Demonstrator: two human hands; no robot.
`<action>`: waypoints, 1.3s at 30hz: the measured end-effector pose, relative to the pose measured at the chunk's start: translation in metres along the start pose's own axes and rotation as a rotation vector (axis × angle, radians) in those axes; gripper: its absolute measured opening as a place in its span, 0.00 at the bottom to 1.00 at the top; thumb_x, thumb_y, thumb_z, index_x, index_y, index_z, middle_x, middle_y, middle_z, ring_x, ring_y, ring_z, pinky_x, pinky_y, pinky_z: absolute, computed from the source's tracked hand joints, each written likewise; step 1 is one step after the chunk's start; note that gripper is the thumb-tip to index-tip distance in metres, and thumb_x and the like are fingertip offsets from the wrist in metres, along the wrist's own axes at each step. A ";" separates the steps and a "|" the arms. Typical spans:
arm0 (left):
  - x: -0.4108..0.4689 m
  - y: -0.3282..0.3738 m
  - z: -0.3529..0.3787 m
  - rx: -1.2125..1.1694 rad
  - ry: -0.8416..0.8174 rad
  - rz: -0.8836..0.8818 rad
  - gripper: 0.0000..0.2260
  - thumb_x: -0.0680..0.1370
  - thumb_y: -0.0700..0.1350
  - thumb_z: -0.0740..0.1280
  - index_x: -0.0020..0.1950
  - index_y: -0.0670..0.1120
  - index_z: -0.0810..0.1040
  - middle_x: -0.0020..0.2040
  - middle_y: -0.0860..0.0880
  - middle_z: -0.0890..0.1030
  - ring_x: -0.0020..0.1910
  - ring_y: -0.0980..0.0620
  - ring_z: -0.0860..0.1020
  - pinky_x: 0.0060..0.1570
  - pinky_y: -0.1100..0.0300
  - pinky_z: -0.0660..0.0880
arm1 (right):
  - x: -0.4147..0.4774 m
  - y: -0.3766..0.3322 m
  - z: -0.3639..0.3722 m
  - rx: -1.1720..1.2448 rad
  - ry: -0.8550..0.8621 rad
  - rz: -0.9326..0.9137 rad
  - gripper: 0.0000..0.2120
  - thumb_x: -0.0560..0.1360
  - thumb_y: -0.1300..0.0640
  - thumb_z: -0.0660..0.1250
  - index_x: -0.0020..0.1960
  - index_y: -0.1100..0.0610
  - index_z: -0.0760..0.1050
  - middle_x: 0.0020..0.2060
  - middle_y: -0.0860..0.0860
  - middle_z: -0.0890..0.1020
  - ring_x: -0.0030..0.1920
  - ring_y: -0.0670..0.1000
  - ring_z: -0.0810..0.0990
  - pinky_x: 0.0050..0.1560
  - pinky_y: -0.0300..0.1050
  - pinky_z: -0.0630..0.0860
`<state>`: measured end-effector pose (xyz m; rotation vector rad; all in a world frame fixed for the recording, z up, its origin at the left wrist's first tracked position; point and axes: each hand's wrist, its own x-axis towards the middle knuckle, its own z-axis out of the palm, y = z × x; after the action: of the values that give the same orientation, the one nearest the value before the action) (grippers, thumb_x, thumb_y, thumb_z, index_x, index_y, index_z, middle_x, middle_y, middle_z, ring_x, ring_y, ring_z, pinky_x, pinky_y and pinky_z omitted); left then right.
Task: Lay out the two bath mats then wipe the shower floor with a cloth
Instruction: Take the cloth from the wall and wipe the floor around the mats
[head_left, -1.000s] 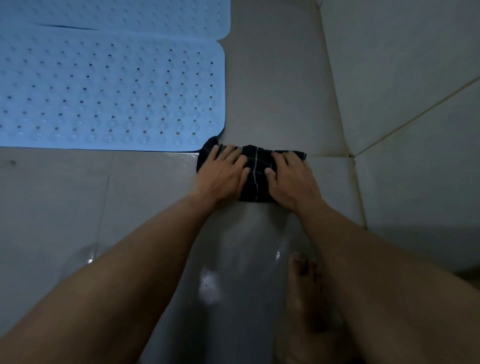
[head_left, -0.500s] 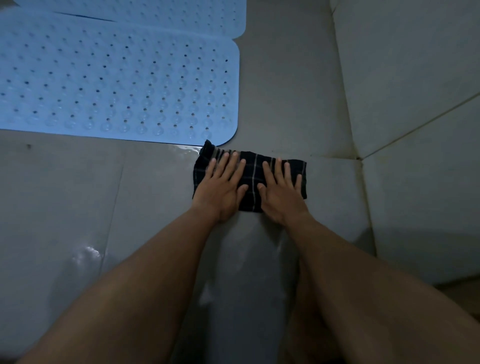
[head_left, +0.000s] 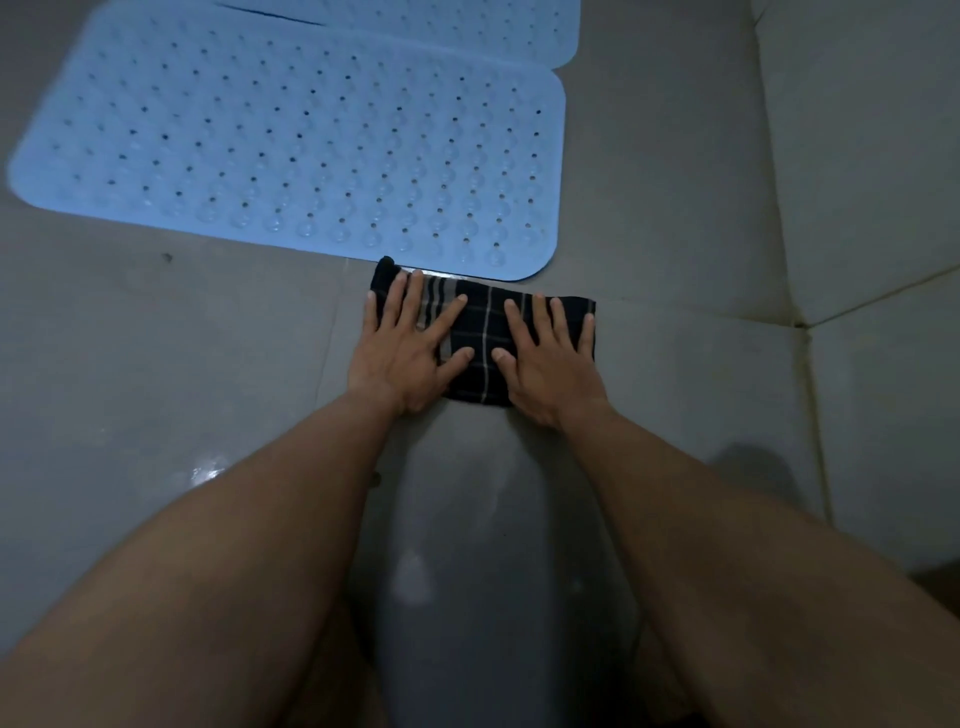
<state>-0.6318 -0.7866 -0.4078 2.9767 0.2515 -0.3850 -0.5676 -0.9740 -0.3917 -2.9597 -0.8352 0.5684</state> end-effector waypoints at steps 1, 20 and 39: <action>-0.001 -0.005 0.000 0.011 0.001 -0.011 0.32 0.79 0.69 0.43 0.81 0.61 0.38 0.81 0.42 0.36 0.79 0.44 0.33 0.76 0.40 0.35 | 0.003 -0.005 0.001 -0.003 0.006 -0.010 0.31 0.83 0.40 0.44 0.82 0.49 0.40 0.81 0.55 0.45 0.80 0.57 0.40 0.76 0.65 0.37; 0.004 -0.024 -0.003 0.042 0.024 -0.051 0.31 0.83 0.61 0.43 0.82 0.51 0.37 0.81 0.39 0.38 0.79 0.42 0.34 0.78 0.45 0.39 | 0.022 -0.017 0.015 0.005 0.110 -0.144 0.33 0.82 0.42 0.42 0.82 0.56 0.46 0.81 0.54 0.48 0.81 0.55 0.42 0.78 0.61 0.39; -0.015 -0.208 -0.009 -0.018 0.087 -0.136 0.33 0.79 0.65 0.39 0.82 0.54 0.42 0.82 0.44 0.42 0.80 0.47 0.37 0.78 0.50 0.38 | 0.086 -0.175 0.010 0.006 0.059 -0.340 0.30 0.83 0.39 0.43 0.82 0.47 0.40 0.80 0.55 0.40 0.80 0.54 0.37 0.77 0.61 0.36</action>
<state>-0.6819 -0.5844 -0.4174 2.9712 0.4664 -0.2661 -0.5909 -0.7804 -0.4110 -2.7205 -1.2871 0.4605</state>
